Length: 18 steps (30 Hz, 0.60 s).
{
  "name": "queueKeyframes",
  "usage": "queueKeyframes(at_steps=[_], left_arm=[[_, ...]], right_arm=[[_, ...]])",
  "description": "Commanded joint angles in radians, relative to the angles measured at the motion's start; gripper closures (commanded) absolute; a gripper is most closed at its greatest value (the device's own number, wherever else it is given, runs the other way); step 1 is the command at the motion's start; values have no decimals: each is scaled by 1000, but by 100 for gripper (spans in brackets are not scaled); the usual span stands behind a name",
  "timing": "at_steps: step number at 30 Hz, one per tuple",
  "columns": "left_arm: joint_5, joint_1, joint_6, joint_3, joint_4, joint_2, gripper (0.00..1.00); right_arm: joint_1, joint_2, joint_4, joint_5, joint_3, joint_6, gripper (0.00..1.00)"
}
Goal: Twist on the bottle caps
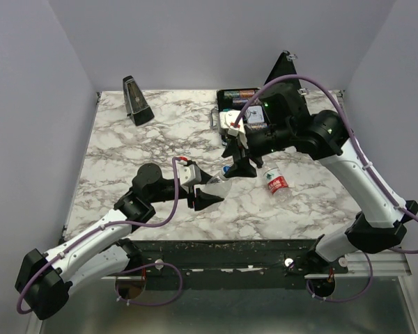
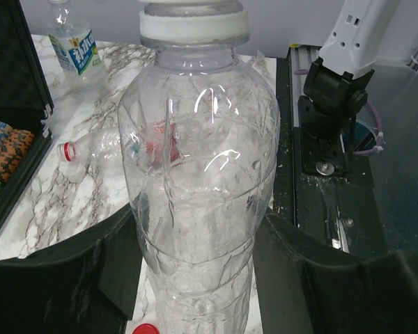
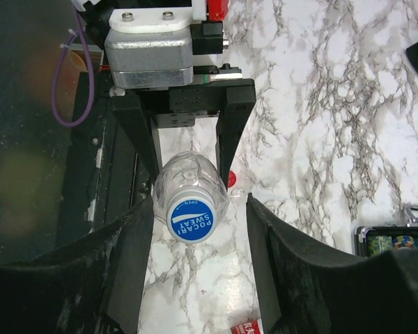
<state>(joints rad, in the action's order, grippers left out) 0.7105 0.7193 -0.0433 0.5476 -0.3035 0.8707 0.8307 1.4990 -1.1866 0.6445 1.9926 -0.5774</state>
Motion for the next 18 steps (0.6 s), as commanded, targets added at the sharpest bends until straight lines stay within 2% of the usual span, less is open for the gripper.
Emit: queueKeyframes(at_steps=[1,14,18], left_arm=[[38,-3,19,32,-9,2,89],[10,-4,20,41,-2,4,89],[-2,-3,20,40,-2,7,89]], right_arm=[[5,13,-38,43,12,-9,38],[5,24,-62,15,-18,5,43],[5,29,-64,11,-26,10,48]])
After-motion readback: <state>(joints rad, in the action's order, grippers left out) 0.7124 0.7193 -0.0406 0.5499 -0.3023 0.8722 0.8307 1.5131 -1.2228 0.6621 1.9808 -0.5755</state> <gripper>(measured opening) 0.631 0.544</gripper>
